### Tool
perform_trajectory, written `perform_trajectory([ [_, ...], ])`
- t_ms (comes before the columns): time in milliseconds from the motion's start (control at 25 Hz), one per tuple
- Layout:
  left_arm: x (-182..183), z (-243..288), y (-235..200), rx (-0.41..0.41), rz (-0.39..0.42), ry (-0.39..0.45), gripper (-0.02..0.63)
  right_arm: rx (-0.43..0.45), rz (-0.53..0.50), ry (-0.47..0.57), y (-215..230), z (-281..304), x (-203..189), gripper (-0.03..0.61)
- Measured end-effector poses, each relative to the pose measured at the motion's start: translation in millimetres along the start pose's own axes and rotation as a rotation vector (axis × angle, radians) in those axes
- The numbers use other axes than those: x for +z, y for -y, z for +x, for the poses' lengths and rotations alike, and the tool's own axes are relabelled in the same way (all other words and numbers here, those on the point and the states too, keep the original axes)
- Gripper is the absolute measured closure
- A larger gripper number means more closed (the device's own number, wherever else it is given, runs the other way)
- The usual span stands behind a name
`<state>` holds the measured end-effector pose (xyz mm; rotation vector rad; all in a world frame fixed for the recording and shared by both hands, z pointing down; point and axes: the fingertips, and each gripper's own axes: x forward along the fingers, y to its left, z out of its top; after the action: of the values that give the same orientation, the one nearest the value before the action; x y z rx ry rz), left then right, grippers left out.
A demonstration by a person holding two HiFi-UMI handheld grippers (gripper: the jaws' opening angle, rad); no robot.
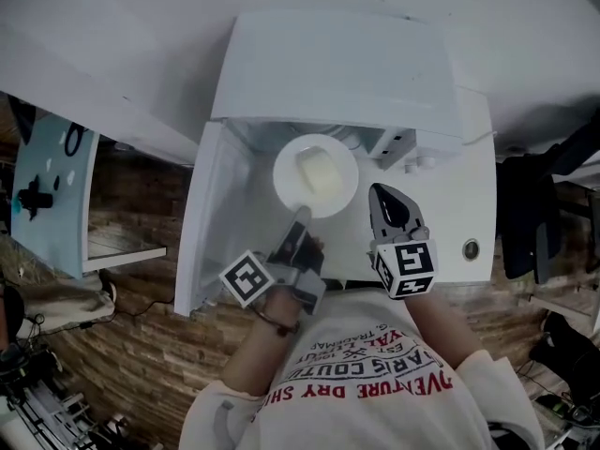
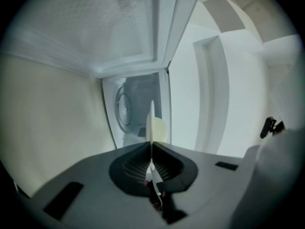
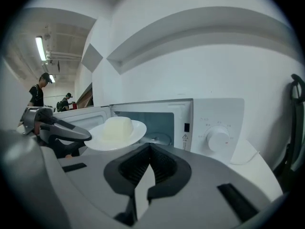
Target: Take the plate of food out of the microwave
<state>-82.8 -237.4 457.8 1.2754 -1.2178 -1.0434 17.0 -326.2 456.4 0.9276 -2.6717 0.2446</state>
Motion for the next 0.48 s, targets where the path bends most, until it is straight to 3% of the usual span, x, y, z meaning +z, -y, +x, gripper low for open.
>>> perform_trajectory([
  [480,0.7,-21.4,47.1,-0.091,0.067,-0.064,0.597,-0.067,-0.045,0.112,-7.6,-30.1,37.7,0.575],
])
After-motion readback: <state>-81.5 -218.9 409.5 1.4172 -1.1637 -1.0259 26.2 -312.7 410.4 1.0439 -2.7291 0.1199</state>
